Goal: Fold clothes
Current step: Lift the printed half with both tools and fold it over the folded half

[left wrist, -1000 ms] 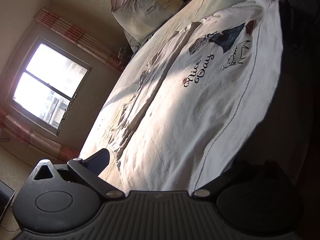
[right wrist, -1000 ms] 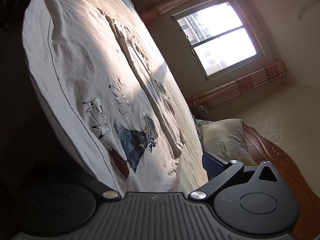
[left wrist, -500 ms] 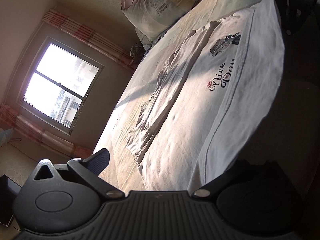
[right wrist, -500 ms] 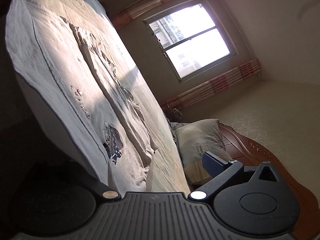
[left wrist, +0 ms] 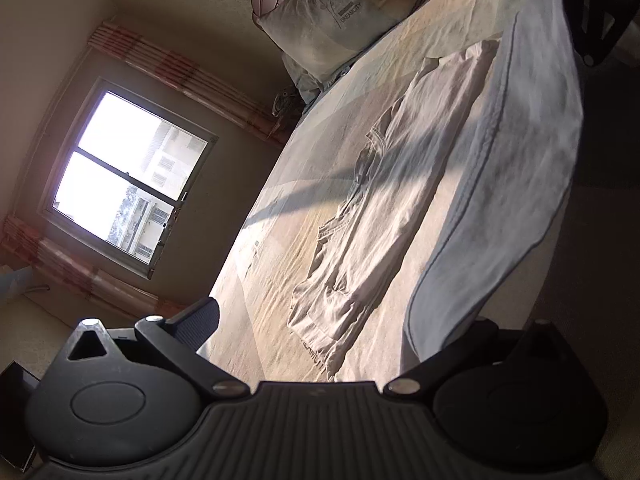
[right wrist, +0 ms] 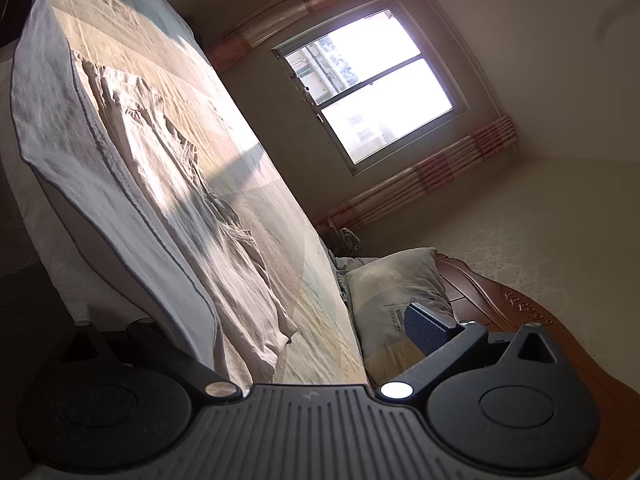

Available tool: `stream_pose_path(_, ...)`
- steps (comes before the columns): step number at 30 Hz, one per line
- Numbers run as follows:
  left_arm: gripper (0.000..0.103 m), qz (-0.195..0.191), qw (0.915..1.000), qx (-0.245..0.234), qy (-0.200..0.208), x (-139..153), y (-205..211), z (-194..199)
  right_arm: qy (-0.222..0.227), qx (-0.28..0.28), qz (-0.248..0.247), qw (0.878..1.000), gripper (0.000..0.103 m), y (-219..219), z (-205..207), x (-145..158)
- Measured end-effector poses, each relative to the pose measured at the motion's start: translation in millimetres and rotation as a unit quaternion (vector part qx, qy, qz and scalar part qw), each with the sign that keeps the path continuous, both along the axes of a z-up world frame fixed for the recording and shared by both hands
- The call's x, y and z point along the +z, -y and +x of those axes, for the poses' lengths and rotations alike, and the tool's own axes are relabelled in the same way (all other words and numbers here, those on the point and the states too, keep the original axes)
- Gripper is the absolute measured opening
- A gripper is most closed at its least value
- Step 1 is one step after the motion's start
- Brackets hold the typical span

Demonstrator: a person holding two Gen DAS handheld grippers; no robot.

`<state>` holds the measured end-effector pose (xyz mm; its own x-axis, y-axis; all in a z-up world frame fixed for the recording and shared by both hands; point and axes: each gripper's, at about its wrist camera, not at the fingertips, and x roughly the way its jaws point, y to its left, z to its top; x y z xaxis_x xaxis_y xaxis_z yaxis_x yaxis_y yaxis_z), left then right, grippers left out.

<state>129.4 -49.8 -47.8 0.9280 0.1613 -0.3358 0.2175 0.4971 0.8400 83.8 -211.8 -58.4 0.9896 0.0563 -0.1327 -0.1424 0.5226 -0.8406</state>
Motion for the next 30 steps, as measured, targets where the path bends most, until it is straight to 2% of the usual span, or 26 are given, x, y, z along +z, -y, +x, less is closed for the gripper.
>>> stream_pose_path(14, 0.103, -0.018, 0.9997, 0.002, 0.015, 0.1, -22.4, 106.8, 0.002, -0.003, -0.010, 1.000, 0.103, -19.1, 112.6, 19.6)
stream_pose_path(24, 0.103, -0.041, 0.9989, 0.020, 0.008, -16.0, -37.7, 179.2, 0.001, -0.011, -0.018, 1.000, 0.103, -35.7, 192.5, 9.4)
stream_pose_path(30, 0.103, -0.060, 0.9976, 0.033, -0.012, -36.6, -47.0, 206.9, -0.019, -0.009, -0.031, 0.999, 0.103, -45.7, 224.3, -13.2)
